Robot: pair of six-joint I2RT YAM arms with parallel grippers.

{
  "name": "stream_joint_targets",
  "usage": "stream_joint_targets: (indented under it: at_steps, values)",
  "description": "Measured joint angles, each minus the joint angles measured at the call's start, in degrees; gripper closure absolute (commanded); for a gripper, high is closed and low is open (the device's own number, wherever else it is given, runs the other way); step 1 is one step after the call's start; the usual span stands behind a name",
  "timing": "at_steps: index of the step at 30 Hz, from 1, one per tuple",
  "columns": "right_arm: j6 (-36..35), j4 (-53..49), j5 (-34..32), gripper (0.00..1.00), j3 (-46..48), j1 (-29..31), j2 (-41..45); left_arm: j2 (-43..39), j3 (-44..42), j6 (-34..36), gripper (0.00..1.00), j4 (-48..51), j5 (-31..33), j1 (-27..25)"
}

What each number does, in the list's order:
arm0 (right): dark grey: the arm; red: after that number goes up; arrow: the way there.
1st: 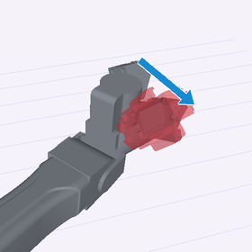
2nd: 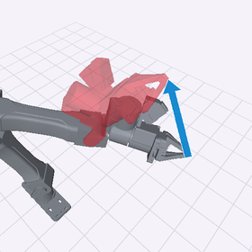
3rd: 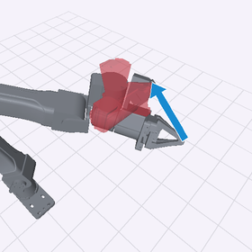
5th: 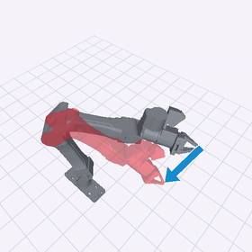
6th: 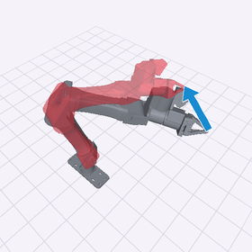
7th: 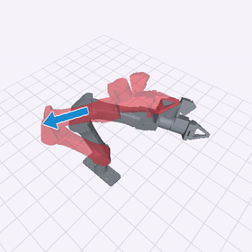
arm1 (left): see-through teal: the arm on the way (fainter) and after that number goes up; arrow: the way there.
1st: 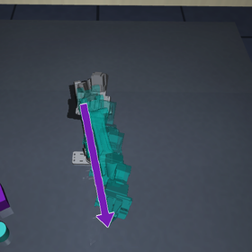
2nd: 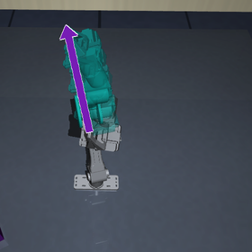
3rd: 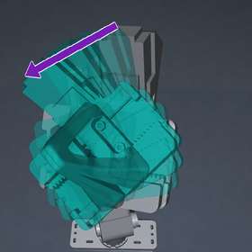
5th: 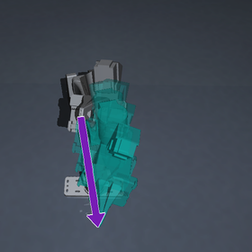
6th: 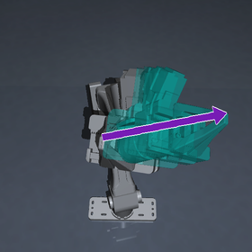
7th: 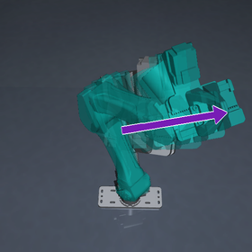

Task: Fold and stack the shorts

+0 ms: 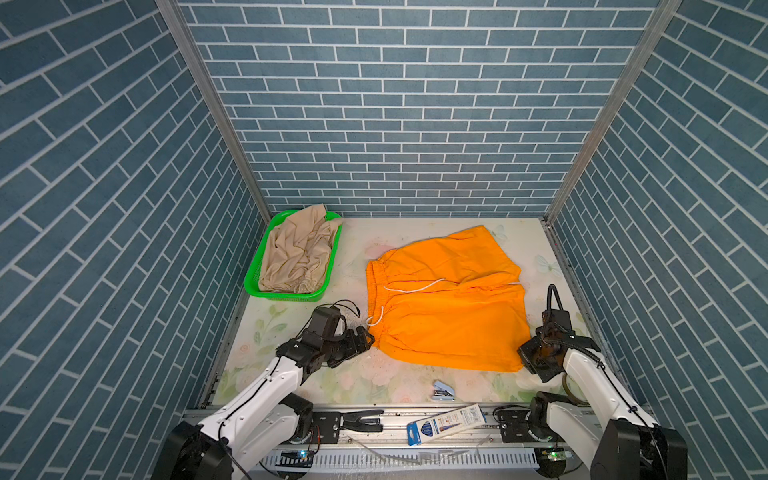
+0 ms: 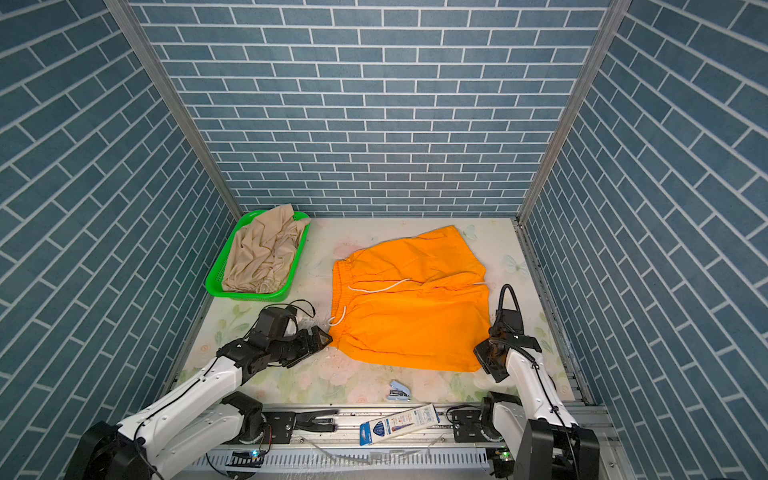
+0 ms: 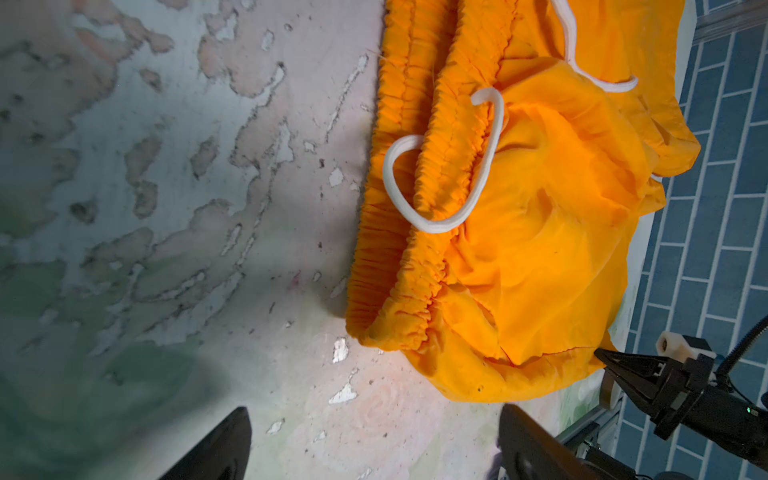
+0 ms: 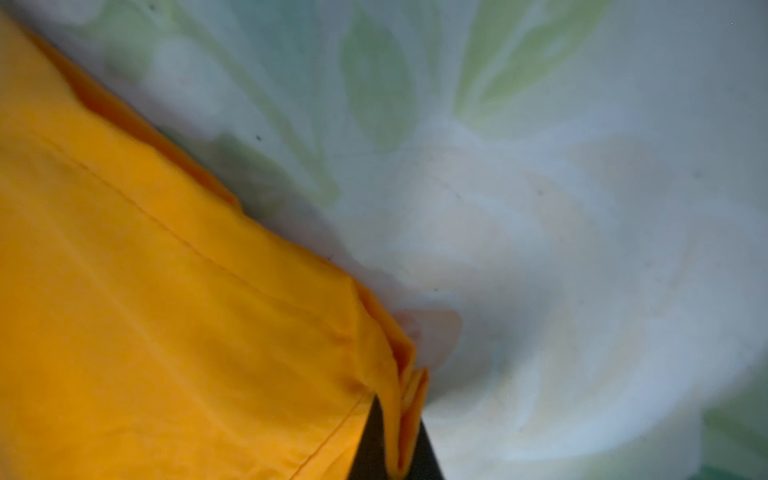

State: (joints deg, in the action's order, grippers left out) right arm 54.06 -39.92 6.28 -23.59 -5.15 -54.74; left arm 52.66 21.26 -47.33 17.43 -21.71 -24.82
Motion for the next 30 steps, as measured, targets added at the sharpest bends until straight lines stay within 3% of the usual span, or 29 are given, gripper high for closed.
stream_joint_targets:
  at_steps: [4,12,15,25,30]
  values:
    - [-0.5,2.8,0.5,1.0,0.7,0.0,0.5,1.9,-0.9,-0.9,0.19,-3.3,1.8,-2.7]
    - [-2.1,2.9,0.7,1.0,0.8,0.0,6.5,7.4,-1.0,-0.4,0.26,-7.6,6.5,-7.9]
    - [-3.6,2.4,0.6,1.0,0.8,0.0,7.9,9.3,-0.2,1.4,0.32,-8.3,7.8,-8.2]
    - [-7.7,1.3,0.6,1.0,0.6,0.0,9.1,12.0,8.9,12.6,0.32,-0.2,12.1,-8.3]
    - [-8.6,0.9,0.6,1.0,0.3,0.0,9.9,13.0,11.0,16.6,0.38,2.2,11.7,-8.3]
